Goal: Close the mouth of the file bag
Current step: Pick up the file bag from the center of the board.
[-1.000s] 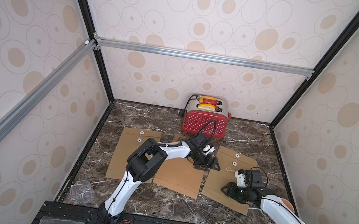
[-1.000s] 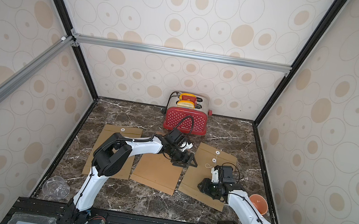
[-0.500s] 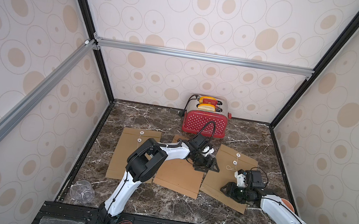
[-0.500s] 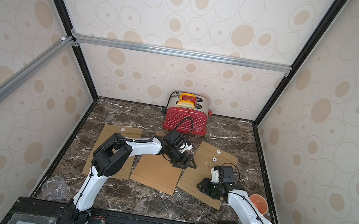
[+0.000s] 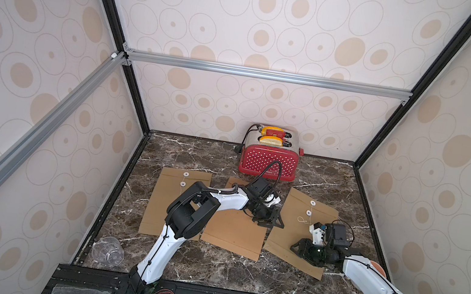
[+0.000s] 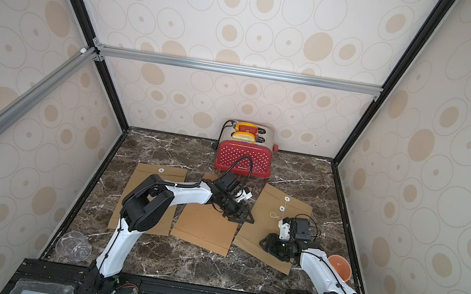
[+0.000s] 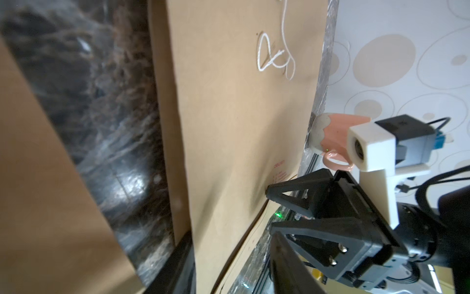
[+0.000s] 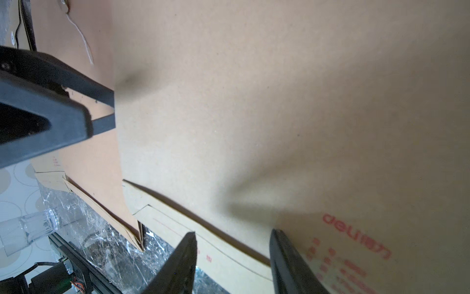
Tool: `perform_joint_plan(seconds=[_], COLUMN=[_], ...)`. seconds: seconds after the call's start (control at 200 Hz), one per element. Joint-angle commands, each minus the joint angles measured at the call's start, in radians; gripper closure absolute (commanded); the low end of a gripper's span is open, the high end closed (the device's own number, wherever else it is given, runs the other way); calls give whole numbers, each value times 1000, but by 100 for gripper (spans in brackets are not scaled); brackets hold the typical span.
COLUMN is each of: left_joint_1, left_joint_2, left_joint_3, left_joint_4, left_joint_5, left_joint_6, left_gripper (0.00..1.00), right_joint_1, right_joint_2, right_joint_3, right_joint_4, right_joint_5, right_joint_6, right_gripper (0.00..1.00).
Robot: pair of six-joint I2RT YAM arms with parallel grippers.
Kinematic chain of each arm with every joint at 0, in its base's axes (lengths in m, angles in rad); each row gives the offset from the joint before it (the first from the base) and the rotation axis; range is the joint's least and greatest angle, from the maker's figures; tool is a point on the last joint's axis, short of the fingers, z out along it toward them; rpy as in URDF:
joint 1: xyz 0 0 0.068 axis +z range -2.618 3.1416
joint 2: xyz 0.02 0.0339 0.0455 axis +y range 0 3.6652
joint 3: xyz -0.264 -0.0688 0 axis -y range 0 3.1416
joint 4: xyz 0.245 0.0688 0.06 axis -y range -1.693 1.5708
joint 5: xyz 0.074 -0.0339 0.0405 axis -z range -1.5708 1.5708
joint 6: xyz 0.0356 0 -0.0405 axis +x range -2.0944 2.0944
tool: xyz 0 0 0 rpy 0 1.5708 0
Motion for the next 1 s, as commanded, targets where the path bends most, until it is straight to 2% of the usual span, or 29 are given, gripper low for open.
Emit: perform_joint_plan(seconds=[0.0,0.15,0.21,0.29,0.391,0.456,0.526,0.761,0.997], left_joint_1=[-19,-28,-30,-30,-33,-35,-36,-36,-32], left_joint_2=[15,17,19,25,31,32,25,-22,-123], left_joint_3=[10,8,8,5,6,12,12,-10,-19], left_joint_4=[25,52,52,53,55,58,59,68,45], left_joint_5=[36,42,41,37,36,37,30,32,4], left_joint_6=[-5,-20,-21,-26,-30,-27,-23,-3,12], left_gripper=[55,55,66,75,78,84,100,100,100], right_joint_1=[-6,-6,-6,-6,-6,-6,-6,-6,-9], right_joint_2=[11,28,25,14,0,-2,-1,-19,-174], right_joint_3=[-29,-29,-29,-29,-31,-31,-36,-1,25], right_joint_4=[-17,-4,-1,-1,-2,-1,10,-1,-22], right_joint_5=[14,-6,-9,-8,-10,-17,-26,-69,-116], right_joint_6=[-13,-12,-12,-10,-6,-6,-6,-23,2], right_gripper=[50,51,51,51,51,51,51,51,51])
